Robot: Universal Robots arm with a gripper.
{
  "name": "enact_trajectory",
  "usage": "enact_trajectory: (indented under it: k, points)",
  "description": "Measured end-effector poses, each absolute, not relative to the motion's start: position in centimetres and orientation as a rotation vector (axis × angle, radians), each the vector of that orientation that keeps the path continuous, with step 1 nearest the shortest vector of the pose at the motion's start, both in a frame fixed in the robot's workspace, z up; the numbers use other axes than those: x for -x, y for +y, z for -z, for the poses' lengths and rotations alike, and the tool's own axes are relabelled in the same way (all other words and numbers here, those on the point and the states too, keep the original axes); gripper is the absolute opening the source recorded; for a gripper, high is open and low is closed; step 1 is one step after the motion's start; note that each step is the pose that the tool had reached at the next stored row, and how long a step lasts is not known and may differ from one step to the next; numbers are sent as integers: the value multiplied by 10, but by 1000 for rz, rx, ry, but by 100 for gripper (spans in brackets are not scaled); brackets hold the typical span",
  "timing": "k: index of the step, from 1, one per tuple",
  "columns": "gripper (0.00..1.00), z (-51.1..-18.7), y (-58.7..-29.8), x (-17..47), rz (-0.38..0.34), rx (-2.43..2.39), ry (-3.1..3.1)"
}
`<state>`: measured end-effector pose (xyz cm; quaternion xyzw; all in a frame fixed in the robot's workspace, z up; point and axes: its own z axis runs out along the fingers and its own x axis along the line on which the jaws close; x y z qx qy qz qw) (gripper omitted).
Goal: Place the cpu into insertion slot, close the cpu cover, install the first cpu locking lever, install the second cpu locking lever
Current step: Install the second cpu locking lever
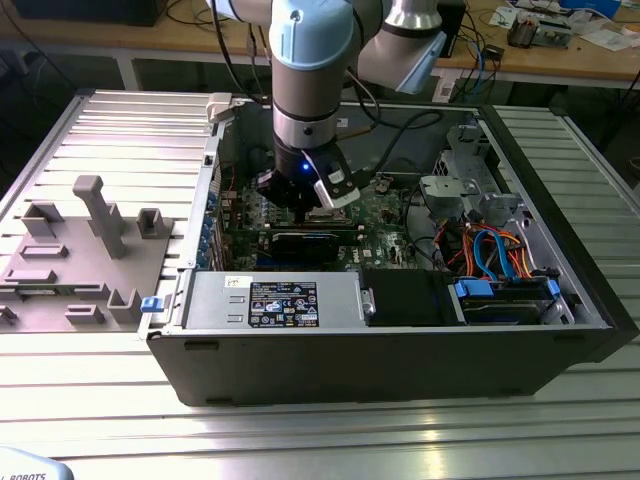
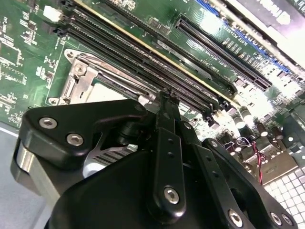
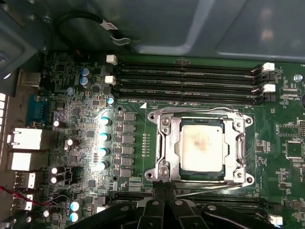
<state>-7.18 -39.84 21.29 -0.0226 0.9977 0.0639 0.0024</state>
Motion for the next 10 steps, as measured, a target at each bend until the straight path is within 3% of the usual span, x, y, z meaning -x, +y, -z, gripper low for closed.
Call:
enact_trajectory:
  k: [2, 6, 10]
  points:
    - [11, -212, -399, 73, -200, 71, 3130]
    - [11, -201, -397, 77, -271, 87, 3124]
    - [11, -206, -397, 78, -264, 89, 3119]
